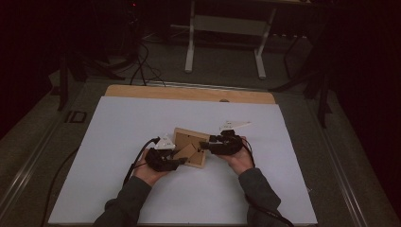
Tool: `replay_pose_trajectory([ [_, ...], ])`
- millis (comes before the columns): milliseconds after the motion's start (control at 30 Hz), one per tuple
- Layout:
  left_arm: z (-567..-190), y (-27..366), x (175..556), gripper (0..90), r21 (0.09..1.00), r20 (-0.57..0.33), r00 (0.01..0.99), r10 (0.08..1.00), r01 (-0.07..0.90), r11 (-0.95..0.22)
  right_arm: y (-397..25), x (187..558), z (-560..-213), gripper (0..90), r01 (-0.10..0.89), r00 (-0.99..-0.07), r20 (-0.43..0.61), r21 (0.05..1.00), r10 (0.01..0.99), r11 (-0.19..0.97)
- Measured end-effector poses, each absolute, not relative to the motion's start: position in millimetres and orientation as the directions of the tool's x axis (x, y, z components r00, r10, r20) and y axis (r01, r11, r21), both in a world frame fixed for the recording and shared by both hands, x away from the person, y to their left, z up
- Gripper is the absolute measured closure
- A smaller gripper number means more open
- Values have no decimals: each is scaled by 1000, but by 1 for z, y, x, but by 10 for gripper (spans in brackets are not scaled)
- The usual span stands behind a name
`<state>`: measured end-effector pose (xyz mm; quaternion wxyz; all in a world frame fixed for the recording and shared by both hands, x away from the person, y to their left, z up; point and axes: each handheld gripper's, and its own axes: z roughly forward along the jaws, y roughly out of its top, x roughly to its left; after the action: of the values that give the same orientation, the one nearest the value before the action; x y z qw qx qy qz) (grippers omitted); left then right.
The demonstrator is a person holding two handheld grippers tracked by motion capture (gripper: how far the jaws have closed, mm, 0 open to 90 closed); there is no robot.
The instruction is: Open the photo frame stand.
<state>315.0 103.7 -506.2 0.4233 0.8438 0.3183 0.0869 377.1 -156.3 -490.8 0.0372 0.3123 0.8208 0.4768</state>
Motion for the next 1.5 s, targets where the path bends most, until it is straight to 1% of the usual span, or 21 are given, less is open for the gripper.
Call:
replay_pose_trajectory([
  [100,-505,102,314,671,761,-109,783,613,462,-455,-155,374,-488,559,461,-809,223,814,543,353],
  [333,-503,99,316,705,767,-95,767,635,463,-444,-156,370,-484,576,434,-813,188,827,551,359],
  [467,-501,94,320,722,760,-67,757,650,461,-458,-158,368,-481,592,418,-812,167,836,560,356],
  [567,-502,91,322,727,757,-63,753,655,464,-460,-158,365,-479,593,401,-809,136,838,571,370],
  [767,-502,86,326,726,751,-36,755,655,453,-481,-160,361,-478,592,388,-802,106,841,588,378],
  [1033,-503,82,332,725,754,-13,752,659,440,-487,-164,356,-476,588,388,-794,95,840,601,380],
  [1267,-505,81,335,720,757,-4,754,657,432,-490,-161,353,-474,588,377,-788,61,835,613,401],
  [1500,-505,82,337,720,758,15,756,655,418,-500,-157,349,-473,575,376,-789,56,831,611,409],
])
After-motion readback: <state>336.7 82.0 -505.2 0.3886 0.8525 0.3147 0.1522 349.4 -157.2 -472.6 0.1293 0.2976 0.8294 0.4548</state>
